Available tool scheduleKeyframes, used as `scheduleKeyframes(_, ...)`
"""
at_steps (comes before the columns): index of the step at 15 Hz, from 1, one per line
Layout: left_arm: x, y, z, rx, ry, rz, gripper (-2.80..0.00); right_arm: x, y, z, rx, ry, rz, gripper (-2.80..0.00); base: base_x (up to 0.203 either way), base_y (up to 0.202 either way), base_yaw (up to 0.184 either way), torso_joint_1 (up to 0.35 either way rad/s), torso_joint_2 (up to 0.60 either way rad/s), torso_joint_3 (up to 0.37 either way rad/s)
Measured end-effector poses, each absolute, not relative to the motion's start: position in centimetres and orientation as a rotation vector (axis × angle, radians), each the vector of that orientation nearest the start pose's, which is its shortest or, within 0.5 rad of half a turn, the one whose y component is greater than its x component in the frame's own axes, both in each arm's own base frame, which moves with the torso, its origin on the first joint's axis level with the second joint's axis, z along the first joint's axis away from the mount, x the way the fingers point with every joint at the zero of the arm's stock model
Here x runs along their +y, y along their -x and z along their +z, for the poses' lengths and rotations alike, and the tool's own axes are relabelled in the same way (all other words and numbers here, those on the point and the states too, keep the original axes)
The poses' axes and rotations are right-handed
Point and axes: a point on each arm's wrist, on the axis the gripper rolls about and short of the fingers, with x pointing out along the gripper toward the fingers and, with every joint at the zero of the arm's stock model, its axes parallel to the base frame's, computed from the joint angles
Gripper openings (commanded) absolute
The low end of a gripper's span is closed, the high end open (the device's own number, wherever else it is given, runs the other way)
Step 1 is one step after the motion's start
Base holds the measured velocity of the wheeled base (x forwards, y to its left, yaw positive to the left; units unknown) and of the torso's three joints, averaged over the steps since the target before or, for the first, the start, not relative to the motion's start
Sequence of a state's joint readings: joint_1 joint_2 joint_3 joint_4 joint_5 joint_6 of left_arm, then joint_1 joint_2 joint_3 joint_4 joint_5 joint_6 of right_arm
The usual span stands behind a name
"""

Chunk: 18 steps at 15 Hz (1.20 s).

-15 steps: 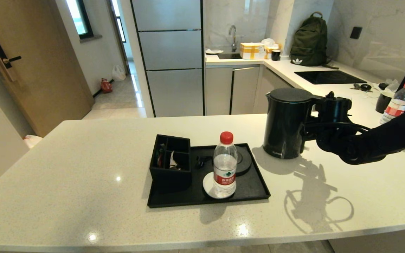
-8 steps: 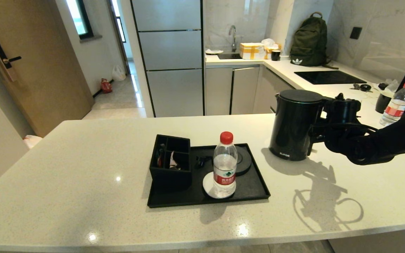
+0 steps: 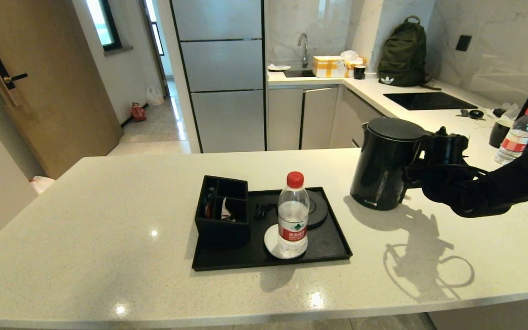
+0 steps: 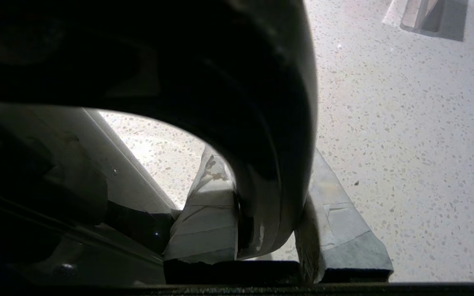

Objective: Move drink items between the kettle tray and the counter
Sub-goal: Place it on the right

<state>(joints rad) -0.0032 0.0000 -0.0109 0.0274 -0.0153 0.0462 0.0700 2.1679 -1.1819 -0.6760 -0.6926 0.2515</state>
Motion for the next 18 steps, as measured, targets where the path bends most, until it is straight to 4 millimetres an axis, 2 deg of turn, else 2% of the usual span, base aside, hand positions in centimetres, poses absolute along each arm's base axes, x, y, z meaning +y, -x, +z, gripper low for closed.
scheduleKeyframes(5,0.0,2.4,7.6,0.016,-0.045,-0.019,-2.8,1.5,-42.2,11.3,0.214,-0.125,-0.651,-2.8,0.0,0.0,0.0,0.0,0.0,0.0)
scheduleKeyframes(6,0.0,2.4,7.6,0.016,-0.046,-0.019,-2.8,1.4,-42.2,11.3,0.213,-0.124,-0.653,0.0,0.0,0.0,0.0,0.0,0.0,0.0)
scheduleKeyframes(14,0.0,2.4,7.6,0.016,-0.046,-0.018,-2.8,1.2,-42.0,11.1,0.22,-0.123,-0.661,0.0,0.0,0.0,0.0,0.0,0.0,0.0)
scheduleKeyframes(18,0.0,2.4,7.6,0.016,-0.046,-0.019,-2.8,1.2,-41.2,11.0,0.235,-0.117,-0.66,0.0,0.0,0.0,0.0,0.0,0.0,0.0)
